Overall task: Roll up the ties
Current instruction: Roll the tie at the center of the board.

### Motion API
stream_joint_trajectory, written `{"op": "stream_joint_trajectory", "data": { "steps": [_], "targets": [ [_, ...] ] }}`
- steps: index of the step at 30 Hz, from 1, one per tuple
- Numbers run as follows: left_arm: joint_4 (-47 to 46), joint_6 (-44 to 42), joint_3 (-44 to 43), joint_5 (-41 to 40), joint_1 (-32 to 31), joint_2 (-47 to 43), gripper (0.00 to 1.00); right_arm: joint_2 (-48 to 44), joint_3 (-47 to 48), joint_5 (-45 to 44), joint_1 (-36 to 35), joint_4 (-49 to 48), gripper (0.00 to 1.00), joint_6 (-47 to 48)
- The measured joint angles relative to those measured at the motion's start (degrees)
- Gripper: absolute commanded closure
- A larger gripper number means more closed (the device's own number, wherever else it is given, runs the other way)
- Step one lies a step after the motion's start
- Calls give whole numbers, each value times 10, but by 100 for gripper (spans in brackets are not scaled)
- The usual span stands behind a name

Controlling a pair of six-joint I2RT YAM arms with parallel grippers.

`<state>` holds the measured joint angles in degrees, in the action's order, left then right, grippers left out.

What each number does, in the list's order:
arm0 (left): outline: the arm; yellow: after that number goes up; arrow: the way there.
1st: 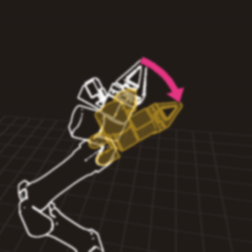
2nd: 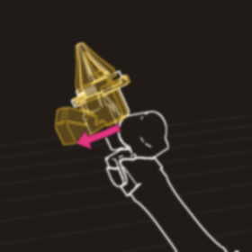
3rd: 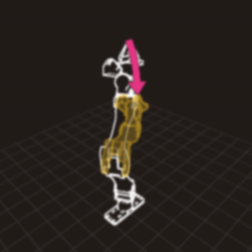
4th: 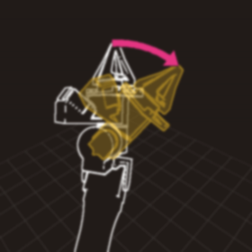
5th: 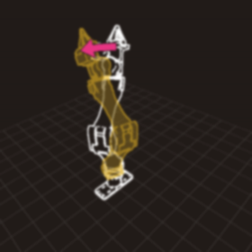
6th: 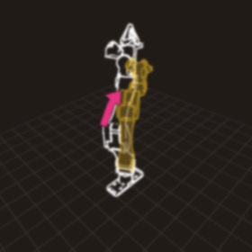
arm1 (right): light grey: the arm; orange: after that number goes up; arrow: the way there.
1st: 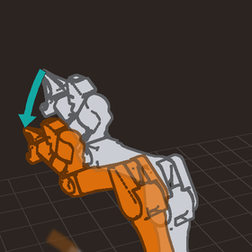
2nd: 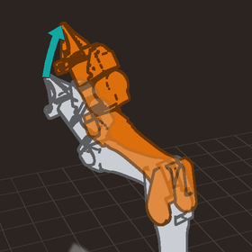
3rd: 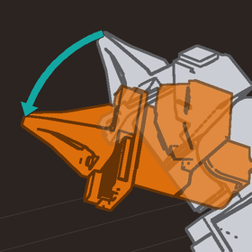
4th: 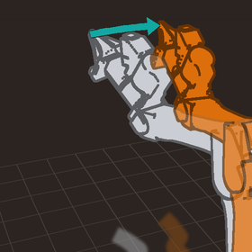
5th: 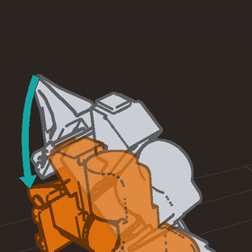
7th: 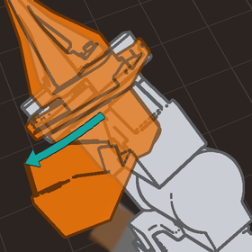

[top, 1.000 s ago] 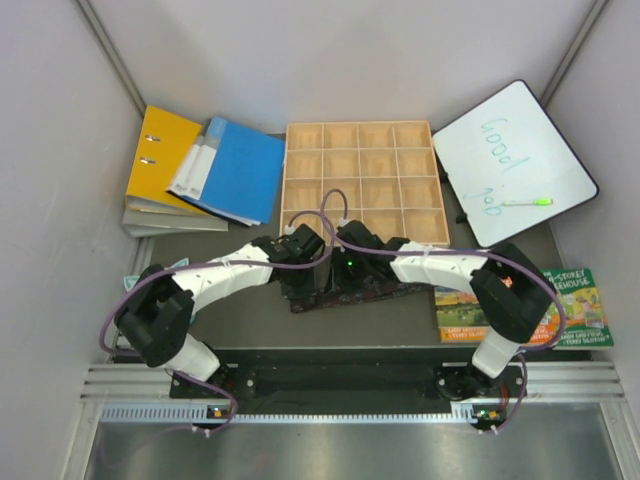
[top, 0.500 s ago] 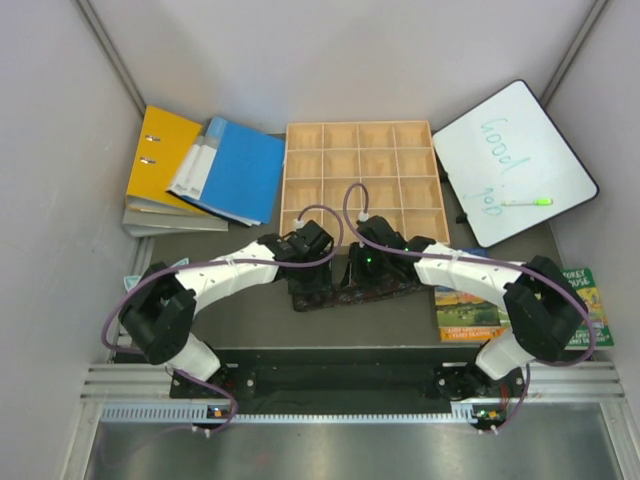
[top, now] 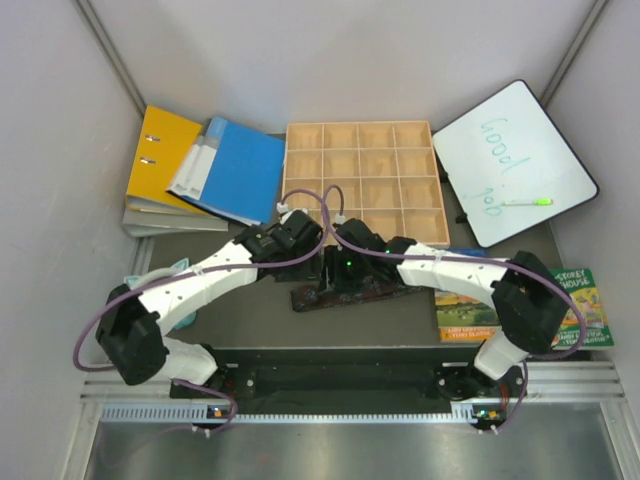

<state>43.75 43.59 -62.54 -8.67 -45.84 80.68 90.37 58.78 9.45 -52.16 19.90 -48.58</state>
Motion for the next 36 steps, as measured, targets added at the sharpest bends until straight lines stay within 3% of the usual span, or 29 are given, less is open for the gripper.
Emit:
{"op": "stream_joint_trajectory", "data": {
  "steps": [10,14,20,36],
  "targets": [
    [42,16,96,-59,18,-139,37,79,60,1,-28,-10,60,0],
    [46,19,119,-74,27,-182,37,108,74,3,-28,-10,69,1],
    [47,24,142,-84,31,-203,39,130,77,1,-28,-11,78,5],
    [-21,29,214,-54,34,-218,42,134,58,-2,-16,-26,80,5]
  ]
}}
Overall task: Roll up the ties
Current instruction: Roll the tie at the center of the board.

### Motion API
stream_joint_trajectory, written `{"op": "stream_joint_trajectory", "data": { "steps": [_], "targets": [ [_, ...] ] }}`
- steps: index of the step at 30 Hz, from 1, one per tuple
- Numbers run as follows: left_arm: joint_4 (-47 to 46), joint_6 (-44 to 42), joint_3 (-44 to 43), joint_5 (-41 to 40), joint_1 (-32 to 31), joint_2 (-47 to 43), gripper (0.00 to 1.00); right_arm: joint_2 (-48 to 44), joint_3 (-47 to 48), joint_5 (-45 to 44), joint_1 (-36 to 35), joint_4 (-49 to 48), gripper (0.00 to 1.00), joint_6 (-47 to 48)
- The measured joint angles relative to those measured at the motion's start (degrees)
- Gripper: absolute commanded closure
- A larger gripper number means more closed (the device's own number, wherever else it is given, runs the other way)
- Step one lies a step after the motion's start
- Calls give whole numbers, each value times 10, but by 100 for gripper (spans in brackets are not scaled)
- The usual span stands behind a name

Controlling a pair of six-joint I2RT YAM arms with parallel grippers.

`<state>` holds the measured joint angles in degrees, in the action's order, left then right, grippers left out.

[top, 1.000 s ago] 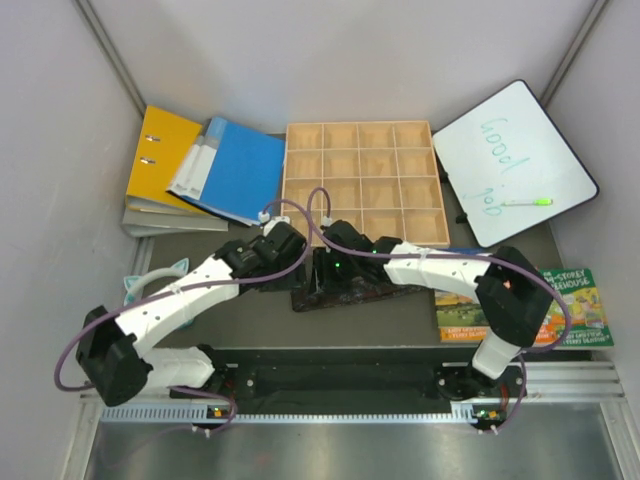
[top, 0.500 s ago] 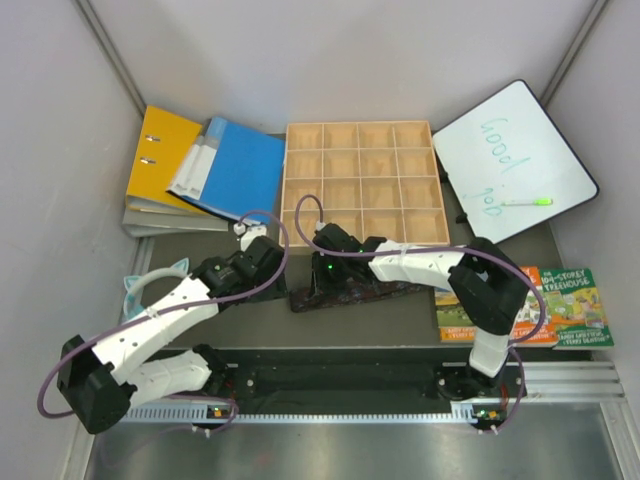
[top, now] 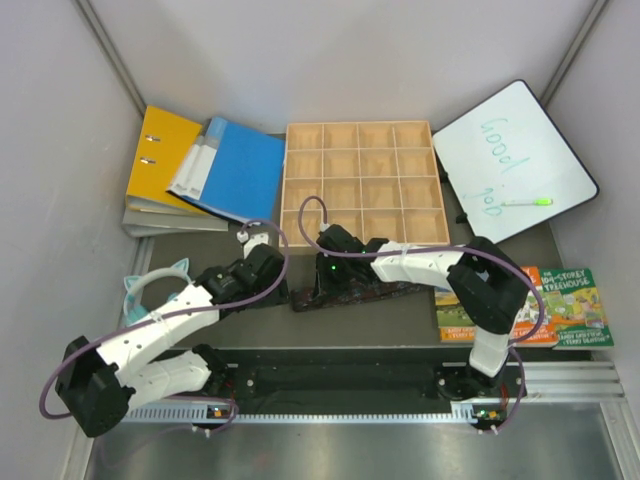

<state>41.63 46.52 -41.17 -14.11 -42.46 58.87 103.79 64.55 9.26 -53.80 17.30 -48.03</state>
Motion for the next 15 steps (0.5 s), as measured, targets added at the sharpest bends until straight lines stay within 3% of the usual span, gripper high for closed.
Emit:
{"op": "stream_joint_trajectory", "data": {
  "steps": [15],
  "targets": [
    [-112,-2,49,28,0,50,44,11,-4,10,4,-17,83,0]
  ]
}}
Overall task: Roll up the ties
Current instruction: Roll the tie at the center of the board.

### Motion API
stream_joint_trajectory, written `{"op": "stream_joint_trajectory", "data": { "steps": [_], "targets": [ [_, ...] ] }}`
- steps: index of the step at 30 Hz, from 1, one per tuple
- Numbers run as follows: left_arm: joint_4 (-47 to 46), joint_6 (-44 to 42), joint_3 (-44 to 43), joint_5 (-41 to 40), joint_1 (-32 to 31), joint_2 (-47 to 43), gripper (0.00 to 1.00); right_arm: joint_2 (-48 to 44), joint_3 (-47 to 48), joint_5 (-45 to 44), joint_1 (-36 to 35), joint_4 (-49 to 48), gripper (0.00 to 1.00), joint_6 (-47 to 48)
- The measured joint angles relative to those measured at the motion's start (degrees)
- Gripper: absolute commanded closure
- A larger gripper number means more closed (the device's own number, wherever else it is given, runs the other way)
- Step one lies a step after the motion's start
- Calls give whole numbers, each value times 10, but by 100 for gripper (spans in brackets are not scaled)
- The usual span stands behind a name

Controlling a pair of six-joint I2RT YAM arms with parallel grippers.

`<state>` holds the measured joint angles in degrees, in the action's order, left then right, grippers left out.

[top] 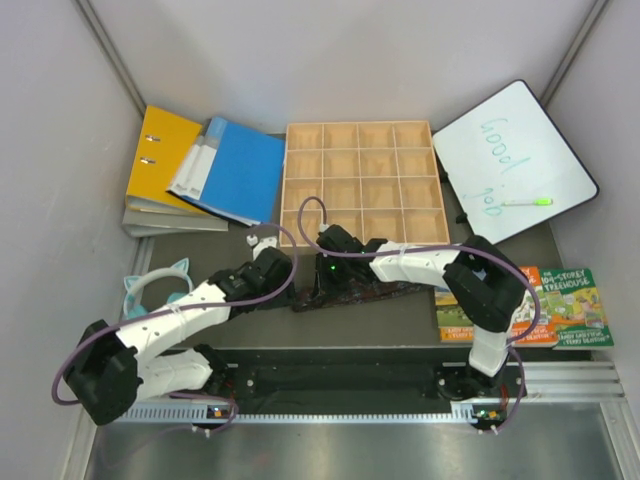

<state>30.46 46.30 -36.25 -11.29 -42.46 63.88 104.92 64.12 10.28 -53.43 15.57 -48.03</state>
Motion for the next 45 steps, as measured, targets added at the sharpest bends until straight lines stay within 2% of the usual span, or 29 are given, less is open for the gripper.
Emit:
{"op": "stream_joint_trajectory", "data": {
  "steps": [9,24,33,45],
  "targets": [
    [-53,0,20,14,0,21,47,1,-11,10,6,-17,84,-1],
    [-111,7,38,28,1,56,58,2,-15,15,7,-25,85,-1],
    [-150,27,51,33,4,69,53,2,-18,16,10,-28,85,-2],
    [-203,69,87,31,6,60,54,2,-19,15,11,-29,86,-2]
  ]
}}
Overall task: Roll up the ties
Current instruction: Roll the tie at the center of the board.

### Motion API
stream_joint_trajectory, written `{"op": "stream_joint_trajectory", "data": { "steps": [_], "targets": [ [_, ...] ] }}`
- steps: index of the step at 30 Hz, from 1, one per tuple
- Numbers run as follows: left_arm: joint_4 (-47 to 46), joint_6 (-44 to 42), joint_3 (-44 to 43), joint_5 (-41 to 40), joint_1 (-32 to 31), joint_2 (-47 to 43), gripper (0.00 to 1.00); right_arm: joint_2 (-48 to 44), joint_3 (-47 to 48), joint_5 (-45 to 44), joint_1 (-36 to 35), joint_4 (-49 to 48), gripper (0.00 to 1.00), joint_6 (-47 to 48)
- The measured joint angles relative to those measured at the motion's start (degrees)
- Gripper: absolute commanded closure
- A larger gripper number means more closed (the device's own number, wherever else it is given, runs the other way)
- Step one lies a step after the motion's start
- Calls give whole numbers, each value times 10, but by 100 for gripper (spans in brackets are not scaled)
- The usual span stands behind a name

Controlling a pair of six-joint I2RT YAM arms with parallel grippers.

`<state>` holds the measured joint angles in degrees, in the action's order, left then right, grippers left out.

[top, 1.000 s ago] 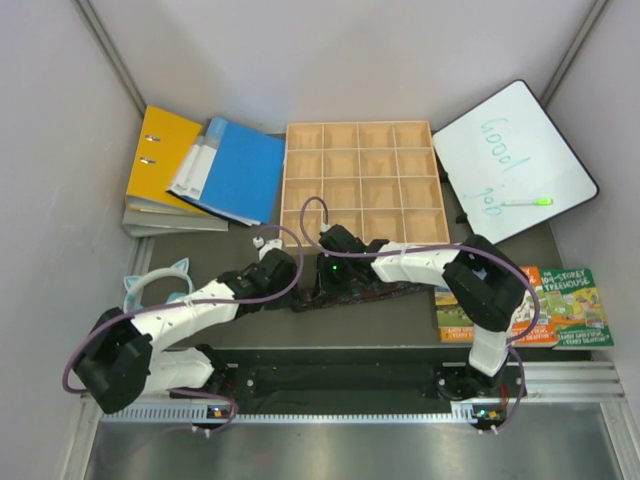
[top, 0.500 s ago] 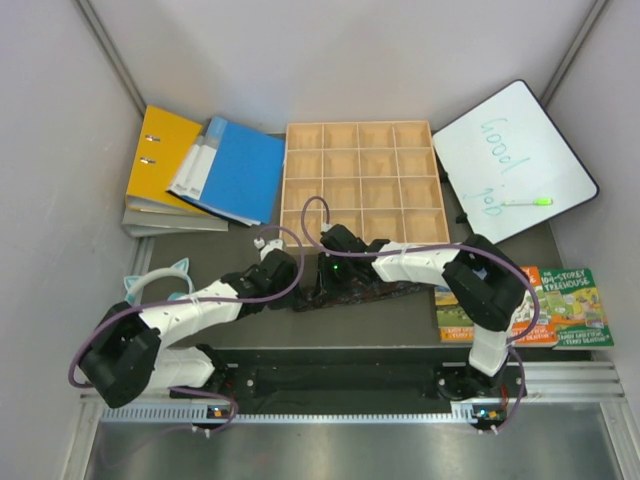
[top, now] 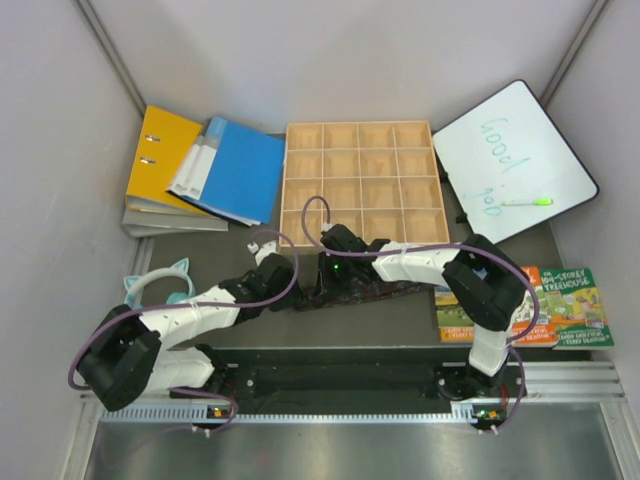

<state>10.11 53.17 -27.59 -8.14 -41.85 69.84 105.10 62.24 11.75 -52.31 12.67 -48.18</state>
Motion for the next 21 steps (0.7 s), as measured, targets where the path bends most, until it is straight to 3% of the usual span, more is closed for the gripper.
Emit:
{"op": "stream_joint_trajectory", "data": {
  "steps": [6,21],
  "targets": [
    [9,17,0,-2,2,-4,46,0,0,0,0,0,86,0],
    [68,57,-4,7,1,-38,53,0,-4,6,1,-7,89,0]
  ]
}}
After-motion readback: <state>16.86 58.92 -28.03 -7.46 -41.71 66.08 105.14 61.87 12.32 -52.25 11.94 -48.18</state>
